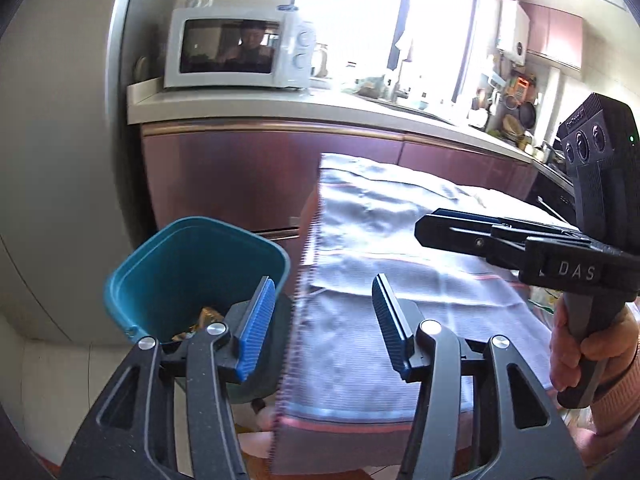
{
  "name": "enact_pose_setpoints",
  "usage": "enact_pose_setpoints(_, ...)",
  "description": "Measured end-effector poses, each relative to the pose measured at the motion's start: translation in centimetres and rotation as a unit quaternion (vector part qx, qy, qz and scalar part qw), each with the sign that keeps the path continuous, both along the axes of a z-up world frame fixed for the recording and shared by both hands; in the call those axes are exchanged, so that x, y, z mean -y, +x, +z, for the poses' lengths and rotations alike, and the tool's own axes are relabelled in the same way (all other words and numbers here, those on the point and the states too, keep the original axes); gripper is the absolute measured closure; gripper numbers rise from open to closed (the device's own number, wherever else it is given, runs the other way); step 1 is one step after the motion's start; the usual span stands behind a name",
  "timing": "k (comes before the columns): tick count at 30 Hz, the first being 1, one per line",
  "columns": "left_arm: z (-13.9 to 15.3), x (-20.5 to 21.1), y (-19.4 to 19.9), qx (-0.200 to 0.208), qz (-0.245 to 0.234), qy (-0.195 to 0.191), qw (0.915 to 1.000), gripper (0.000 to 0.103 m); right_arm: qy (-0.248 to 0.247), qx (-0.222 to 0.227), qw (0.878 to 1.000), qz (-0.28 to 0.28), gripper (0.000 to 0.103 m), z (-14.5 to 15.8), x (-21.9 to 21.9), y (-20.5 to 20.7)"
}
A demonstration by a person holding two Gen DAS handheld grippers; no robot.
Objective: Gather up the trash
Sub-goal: 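Move both grippers back over the remaining trash on the cloth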
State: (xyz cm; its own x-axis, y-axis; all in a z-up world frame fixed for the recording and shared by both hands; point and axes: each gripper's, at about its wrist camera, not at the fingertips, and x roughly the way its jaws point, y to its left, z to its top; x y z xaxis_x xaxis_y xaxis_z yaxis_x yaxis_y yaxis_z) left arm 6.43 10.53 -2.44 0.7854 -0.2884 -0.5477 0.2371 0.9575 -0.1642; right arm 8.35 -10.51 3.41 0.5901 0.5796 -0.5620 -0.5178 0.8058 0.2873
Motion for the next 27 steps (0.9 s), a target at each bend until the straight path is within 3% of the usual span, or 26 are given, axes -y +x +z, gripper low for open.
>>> enact_pose_setpoints(14,-0.5,9.5,-3.1,-0.004,-0.078,0.002,0.9969,0.052,-0.011,0.014,0.997,-0.077,0.06,-1.2,8.7,-6.4)
enact_pose_setpoints(27,-1.5,16.7,-3.0,-0.016,-0.161,0.005,0.9869,0.049,-0.018,0.001,0.985,-0.174,0.06,-3.4,16.3,-9.8)
